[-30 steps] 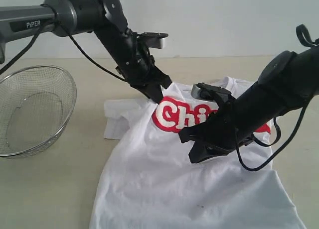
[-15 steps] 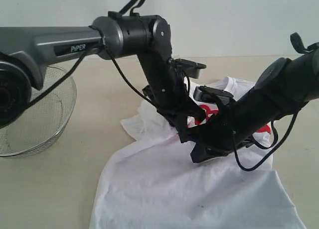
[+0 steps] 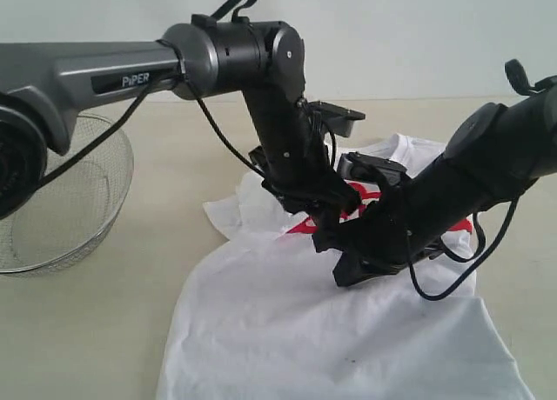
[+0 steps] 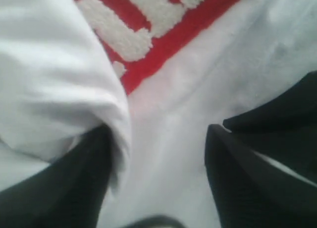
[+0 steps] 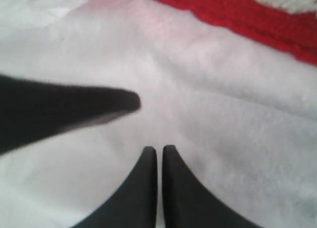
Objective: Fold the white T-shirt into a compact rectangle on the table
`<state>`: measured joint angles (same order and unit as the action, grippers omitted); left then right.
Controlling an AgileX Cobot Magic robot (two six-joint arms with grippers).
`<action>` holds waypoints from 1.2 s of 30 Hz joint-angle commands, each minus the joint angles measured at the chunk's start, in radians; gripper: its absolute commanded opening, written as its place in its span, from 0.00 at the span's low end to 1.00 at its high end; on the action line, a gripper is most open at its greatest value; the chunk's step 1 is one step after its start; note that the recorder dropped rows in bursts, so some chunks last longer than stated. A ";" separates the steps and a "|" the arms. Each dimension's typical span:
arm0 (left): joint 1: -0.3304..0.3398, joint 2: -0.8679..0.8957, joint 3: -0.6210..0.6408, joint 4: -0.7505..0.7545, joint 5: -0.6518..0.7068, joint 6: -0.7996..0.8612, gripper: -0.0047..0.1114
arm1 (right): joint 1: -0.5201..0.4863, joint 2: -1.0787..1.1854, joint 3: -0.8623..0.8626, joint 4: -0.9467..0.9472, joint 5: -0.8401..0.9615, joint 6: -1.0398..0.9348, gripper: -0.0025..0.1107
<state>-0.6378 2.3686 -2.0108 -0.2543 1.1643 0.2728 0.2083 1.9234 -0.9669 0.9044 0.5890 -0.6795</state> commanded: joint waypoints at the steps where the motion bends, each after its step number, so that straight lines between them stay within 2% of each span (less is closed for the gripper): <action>1: 0.036 -0.067 -0.007 0.042 0.011 -0.017 0.36 | -0.001 -0.043 0.000 -0.006 0.002 -0.015 0.02; 4: 0.062 -0.083 -0.007 0.040 0.017 -0.020 0.30 | -0.001 -0.093 0.000 -0.011 0.004 -0.010 0.02; 8: 0.080 -0.087 -0.007 -0.006 0.022 -0.023 0.31 | -0.001 -0.159 0.000 -0.040 0.009 0.009 0.02; 13: 0.079 -0.087 -0.007 -0.087 0.007 -0.011 0.31 | -0.001 -0.228 0.000 -0.220 -0.003 0.172 0.02; 18: 0.079 -0.072 -0.007 -0.149 0.018 -0.004 0.31 | -0.001 -0.327 0.000 -0.313 0.015 0.242 0.02; 22: 0.079 -0.060 -0.007 -0.157 0.053 0.004 0.31 | -0.056 -0.410 0.000 -0.340 0.025 0.281 0.02; 28: 0.045 -0.059 -0.007 -0.196 0.055 0.057 0.31 | -0.164 -0.472 0.000 -0.341 0.066 0.281 0.02; 36: -0.022 -0.049 -0.007 -0.212 0.041 0.086 0.31 | -0.169 -0.466 0.000 -0.342 0.069 0.281 0.02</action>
<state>-0.6426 2.3156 -2.0108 -0.4581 1.2108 0.3450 0.0477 1.4622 -0.9669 0.5653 0.6520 -0.3999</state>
